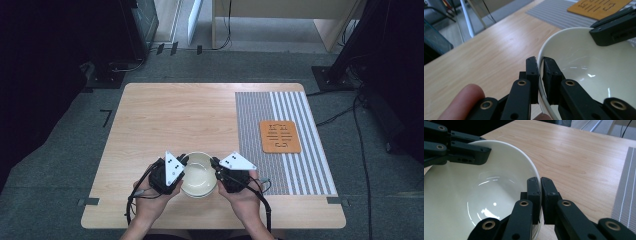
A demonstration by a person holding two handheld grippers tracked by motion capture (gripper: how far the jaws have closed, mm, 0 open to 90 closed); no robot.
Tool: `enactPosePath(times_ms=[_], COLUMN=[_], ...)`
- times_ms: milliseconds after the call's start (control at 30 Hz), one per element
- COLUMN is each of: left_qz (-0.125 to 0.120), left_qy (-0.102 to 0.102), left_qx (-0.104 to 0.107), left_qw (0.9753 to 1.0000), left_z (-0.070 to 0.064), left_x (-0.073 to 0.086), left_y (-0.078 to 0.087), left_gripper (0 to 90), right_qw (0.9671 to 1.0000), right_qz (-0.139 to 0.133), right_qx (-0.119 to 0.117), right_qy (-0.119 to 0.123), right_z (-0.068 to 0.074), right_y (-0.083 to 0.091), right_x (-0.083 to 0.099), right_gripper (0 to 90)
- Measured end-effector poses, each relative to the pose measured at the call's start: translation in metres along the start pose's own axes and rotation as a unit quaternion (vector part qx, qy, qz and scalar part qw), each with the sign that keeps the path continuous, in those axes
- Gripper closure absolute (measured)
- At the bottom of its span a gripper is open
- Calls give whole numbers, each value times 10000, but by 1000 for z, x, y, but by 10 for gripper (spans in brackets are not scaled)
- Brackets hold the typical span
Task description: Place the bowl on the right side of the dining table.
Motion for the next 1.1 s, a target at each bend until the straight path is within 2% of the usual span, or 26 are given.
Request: enactPosePath(times_ms=[67, 100, 233, 300, 333, 367, 467, 533, 633, 667, 767, 833, 900, 1000, 1067, 1100], left_qz=[-79, -102, -251, -398, -477, -524, -533, -520, -270, -150, 232, 329, 274, 132, -19, -118], left_qy=[-108, -99, -183, -314, -373, -407, -326, -203, 6, -13, -173, -83, 48, 45, 36, 115], left_qx=[-32, -26, -82, -114, -116, -119, -68, -88, -155, -215, -403, -438, -378, -342, -366, -336], left_qw=[9999, 9999, 9995, 9986, 9981, 9977, 9980, 9984, 9995, 9997, 9988, 9985, 9989, 9993, 9993, 9993], left_z=[0, 0, -1, -3, -3, -3, -2, -3, -2, -3, -6, -4, -2, -2, -1, 0], left_x=[-3, -3, -3, -6, -7, -7, -7, -7, -4, -1, 8, 11, 11, 9, 5, 3], left_y=[2, 2, 4, 7, 8, 9, 10, 9, 5, 3, -4, -6, -6, -5, -2, 0], left_gripper=[845, 845, 846, 847, 851, 853, 854, 849, 810, 766, 765, 792, 822, 840, 845, 845], right_qw=[10000, 10000, 9991, 9987, 9987, 9990, 9999, 10000, 9998, 9996, 9991, 9991, 9988, 9985, 9988, 9989], right_qz=[-51, -62, -8, 79, 103, 99, 31, -1, -67, -92, -162, -192, -244, -280, -282, -294], right_qx=[0, 4, -103, -110, -114, -43, 89, 89, 126, 161, 223, 237, 250, 274, 228, 230], right_qy=[47, 48, -416, -498, -482, -424, -63, 10, 160, 235, 323, 296, 336, 386, 316, 290], right_z=[1, 1, 0, 1, 1, 1, 1, 2, 4, 5, 6, 6, 6, 7, 7, 7], right_y=[1, 2, 1, -1, -2, -2, -2, -2, -1, -1, -1, 0, 0, 1, 2, 2], right_x=[-1, -2, -3, -1, 0, 0, 0, 0, -1, -1, -2, -1, -2, -2, -1, -2], right_gripper=[870, 868, 818, 789, 791, 850, 861, 863, 863, 863, 863, 862, 862, 862, 863, 863])
Point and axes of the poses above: each handheld gripper's, and its own axes: y roughly backward along the jaws, x roughly out of its underside, z roughly to its left, the point moved 8 cm from there along -y, roughly forward along the jaws, and after that the axes turned 8 degrees about -z, right-handed, at the moved point
